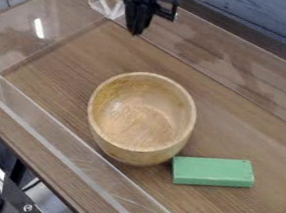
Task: Remove the green block from inside the brown bowl and put it on the table
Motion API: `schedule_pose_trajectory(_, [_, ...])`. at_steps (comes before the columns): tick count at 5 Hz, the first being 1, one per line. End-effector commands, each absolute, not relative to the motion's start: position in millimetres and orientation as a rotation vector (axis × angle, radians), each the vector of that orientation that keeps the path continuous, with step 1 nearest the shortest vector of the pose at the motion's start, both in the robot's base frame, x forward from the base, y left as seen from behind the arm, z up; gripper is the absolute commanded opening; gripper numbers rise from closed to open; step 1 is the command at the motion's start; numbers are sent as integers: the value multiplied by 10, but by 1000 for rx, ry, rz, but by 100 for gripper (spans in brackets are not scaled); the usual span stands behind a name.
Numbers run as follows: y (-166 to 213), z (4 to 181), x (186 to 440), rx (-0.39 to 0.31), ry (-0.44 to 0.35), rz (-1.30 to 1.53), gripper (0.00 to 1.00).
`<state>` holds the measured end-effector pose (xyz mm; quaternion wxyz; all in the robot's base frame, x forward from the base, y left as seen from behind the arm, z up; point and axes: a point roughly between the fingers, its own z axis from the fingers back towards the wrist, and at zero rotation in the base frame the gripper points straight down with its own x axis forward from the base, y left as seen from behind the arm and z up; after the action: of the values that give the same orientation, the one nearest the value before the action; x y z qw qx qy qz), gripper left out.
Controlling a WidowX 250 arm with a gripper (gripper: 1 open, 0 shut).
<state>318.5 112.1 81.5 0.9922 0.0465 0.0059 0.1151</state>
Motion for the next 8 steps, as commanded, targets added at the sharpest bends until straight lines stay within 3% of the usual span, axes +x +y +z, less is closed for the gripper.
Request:
schedule_pose_trajectory(1, [1094, 1038, 3403, 114, -37, 229, 0])
schedule_pose_trajectory(2, [1048, 1032, 3524, 119, -12, 229, 0])
schedule_pose_trajectory(4, [1071, 778, 3477, 160, 13, 260, 0])
schedule_pose_trajectory(5, [1008, 1095, 3407, 163, -28, 265, 0])
schedule_pose_trajectory(8, [1062, 762, 3470, 163, 12, 184, 0])
